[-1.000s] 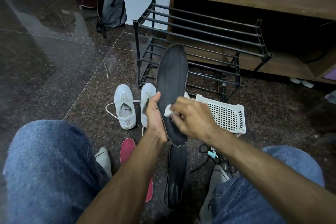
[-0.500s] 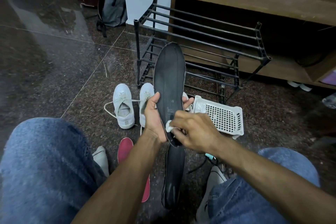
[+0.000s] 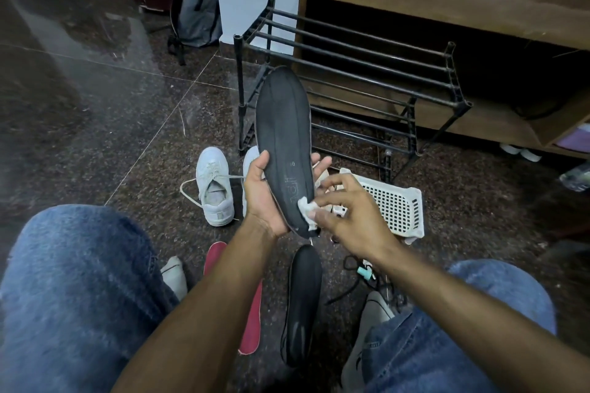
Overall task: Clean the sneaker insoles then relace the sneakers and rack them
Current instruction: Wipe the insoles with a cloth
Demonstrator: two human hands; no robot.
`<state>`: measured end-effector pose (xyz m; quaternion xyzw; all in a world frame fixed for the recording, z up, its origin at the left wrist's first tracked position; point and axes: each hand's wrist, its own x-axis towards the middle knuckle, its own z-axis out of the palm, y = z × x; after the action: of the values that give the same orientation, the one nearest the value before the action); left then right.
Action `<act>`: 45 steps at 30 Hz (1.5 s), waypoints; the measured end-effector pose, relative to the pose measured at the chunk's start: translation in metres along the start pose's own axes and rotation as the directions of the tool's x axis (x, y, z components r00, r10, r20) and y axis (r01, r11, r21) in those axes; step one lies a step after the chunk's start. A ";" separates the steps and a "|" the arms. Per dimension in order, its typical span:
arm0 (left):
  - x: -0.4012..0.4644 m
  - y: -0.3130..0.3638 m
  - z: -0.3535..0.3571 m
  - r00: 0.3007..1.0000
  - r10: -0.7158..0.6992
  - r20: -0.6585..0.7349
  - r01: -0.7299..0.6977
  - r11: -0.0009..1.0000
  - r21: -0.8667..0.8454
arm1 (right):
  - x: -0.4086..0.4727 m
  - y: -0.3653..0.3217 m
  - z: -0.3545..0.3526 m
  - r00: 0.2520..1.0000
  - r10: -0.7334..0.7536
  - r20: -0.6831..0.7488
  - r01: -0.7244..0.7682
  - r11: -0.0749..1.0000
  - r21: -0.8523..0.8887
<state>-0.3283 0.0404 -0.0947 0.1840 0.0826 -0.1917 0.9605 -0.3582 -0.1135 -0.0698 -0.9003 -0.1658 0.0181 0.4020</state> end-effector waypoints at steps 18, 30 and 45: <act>-0.002 -0.016 0.000 0.968 -0.057 -0.246 0.075 0.995 0.067 | 0.004 -0.023 0.011 0.992 -0.015 0.124 0.072 0.879 -0.471; -0.001 -0.023 -0.009 0.969 -0.089 -0.229 0.097 0.995 0.025 | 0.015 -0.018 0.007 0.983 -0.074 0.168 0.156 0.820 -0.550; -0.002 -0.034 -0.003 0.971 -0.126 -0.203 0.122 0.992 -0.030 | 0.047 -0.016 -0.011 1.000 -0.012 -0.007 0.005 0.795 -0.606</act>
<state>-0.3436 0.0129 -0.1078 0.1887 0.1941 -0.2306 0.9347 -0.3164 -0.0964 -0.0458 -0.9810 -0.1647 -0.0425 0.0937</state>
